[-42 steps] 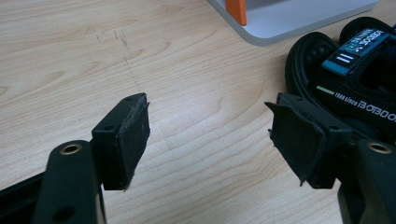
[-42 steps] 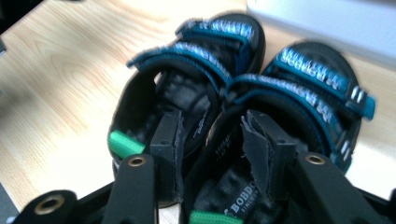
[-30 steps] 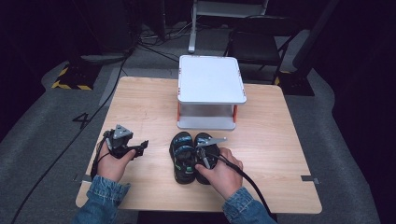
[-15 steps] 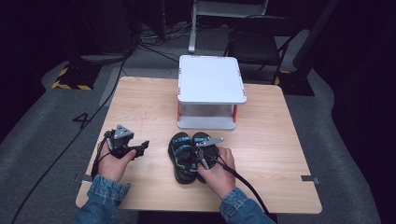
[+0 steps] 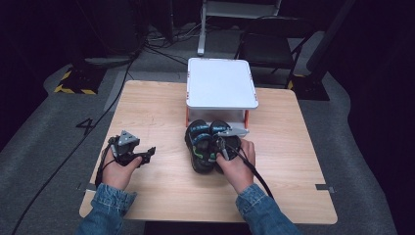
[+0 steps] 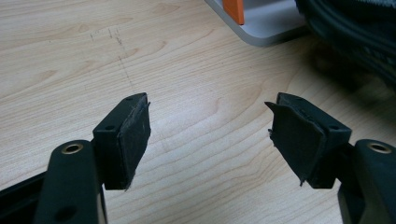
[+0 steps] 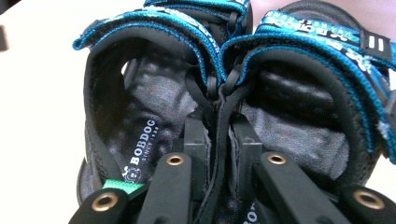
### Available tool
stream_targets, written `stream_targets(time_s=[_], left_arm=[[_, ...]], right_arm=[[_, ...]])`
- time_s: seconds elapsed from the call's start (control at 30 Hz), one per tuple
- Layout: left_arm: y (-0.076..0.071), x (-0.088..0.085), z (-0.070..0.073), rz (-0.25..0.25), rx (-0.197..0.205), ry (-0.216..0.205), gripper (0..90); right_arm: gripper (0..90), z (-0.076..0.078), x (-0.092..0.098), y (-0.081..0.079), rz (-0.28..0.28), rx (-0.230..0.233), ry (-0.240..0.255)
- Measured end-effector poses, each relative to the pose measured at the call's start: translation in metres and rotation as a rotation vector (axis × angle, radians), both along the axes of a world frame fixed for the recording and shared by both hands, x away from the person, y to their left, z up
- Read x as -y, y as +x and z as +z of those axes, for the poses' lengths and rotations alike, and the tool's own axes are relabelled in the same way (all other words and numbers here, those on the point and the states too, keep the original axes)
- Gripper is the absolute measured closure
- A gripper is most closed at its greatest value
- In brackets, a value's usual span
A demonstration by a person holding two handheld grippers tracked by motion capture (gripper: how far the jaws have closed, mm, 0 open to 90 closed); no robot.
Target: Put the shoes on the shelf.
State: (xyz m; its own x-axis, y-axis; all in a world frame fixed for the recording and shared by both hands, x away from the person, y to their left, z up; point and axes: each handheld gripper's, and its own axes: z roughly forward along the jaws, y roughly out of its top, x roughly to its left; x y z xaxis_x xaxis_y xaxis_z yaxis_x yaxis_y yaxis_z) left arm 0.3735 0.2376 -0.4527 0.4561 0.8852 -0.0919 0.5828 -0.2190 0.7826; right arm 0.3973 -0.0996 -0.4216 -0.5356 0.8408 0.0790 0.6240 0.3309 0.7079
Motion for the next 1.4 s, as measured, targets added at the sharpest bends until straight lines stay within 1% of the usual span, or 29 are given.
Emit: stream_targets(time_s=[0.07,0.17,0.27,0.4,0.57,0.6,0.63,0.67,0.7,0.73,0.77,0.8,0.83,0.87,0.9,0.97,1.03,1.07,1.13,1.17,1.2,1.23,1.27,1.3,1.4], left_arm=[[0.000,0.000,0.000,0.001,0.001,0.000,28.8],[0.000,0.000,0.000,0.004,0.001,-0.002,28.8],[0.000,0.000,0.000,0.004,0.001,-0.003,28.8],[0.001,-0.001,-0.001,0.000,0.002,-0.002,28.8],[0.002,-0.001,-0.003,-0.002,-0.006,0.000,28.8],[0.003,-0.001,-0.003,0.001,-0.006,-0.003,28.8],[0.003,-0.001,-0.003,0.000,-0.006,-0.005,28.8],[0.003,-0.001,-0.004,0.001,-0.007,-0.003,28.8],[0.003,-0.001,-0.004,0.002,-0.009,-0.005,28.8],[0.004,-0.002,-0.005,0.003,-0.012,-0.008,28.8],[0.004,-0.002,-0.005,0.002,-0.014,-0.006,28.8],[0.004,-0.002,-0.006,0.003,-0.017,-0.007,28.8],[0.004,-0.002,-0.006,0.004,-0.018,-0.010,28.8],[0.004,-0.002,-0.007,0.005,-0.018,-0.009,28.8],[0.004,-0.002,-0.007,0.004,-0.019,-0.009,28.8],[0.004,-0.002,-0.007,0.000,-0.021,-0.009,28.8],[0.004,-0.002,-0.007,0.000,-0.022,-0.008,28.8],[0.004,-0.002,-0.007,0.003,-0.021,-0.009,28.8],[0.004,-0.001,-0.007,0.002,-0.021,-0.009,28.8],[0.004,-0.001,-0.007,-0.002,-0.022,-0.005,28.8],[0.004,-0.001,-0.007,-0.001,-0.021,-0.003,28.8],[0.004,0.000,-0.007,-0.002,-0.020,-0.002,28.8],[0.004,0.000,-0.007,-0.003,-0.020,-0.003,28.8],[0.004,0.000,-0.007,-0.003,-0.019,-0.004,28.8],[0.004,0.001,-0.007,-0.004,-0.022,-0.008,28.8]], right_arm=[[80.4,0.002,0.004,0.012,-0.012,0.009,-0.001],[80.1,0.002,0.008,0.032,-0.033,0.026,-0.009],[80.1,-0.003,0.010,0.052,-0.055,0.046,-0.016],[79.9,-0.014,0.007,0.072,-0.086,0.058,-0.012],[79.9,-0.030,0.003,0.086,-0.134,0.115,-0.036],[79.6,-0.031,0.003,0.088,-0.138,0.119,-0.020],[78.2,-0.032,0.005,0.090,-0.142,0.124,0.006],[76.4,-0.033,0.006,0.092,-0.143,0.131,0.017],[72.5,-0.035,0.007,0.093,-0.140,0.166,0.029],[70.3,-0.036,0.007,0.094,-0.138,0.206,0.021],[68.3,-0.036,0.008,0.094,-0.143,0.216,0.014],[61.6,-0.036,0.009,0.094,-0.145,0.223,0.027],[52.7,-0.035,0.011,0.094,-0.151,0.272,0.049],[51.9,-0.031,0.014,0.093,-0.150,0.313,0.054],[52.0,-0.027,0.016,0.091,-0.144,0.303,0.047],[49.0,-0.022,0.019,0.086,-0.132,0.299,0.060],[48.0,-0.014,0.024,0.077,-0.106,0.316,0.064],[46.1,-0.010,0.027,0.073,-0.098,0.330,0.069],[45.4,-0.003,0.032,0.064,-0.092,0.351,0.101],[45.4,0.002,0.036,0.057,-0.088,0.361,0.114],[45.6,0.005,0.038,0.052,-0.083,0.363,0.121],[46.7,0.009,0.042,0.043,-0.078,0.367,0.121],[47.0,0.011,0.043,0.038,-0.076,0.369,0.123],[46.9,0.014,0.046,0.029,-0.068,0.367,0.111],[46.6,0.014,0.052,0.013,-0.054,0.348,0.103]])
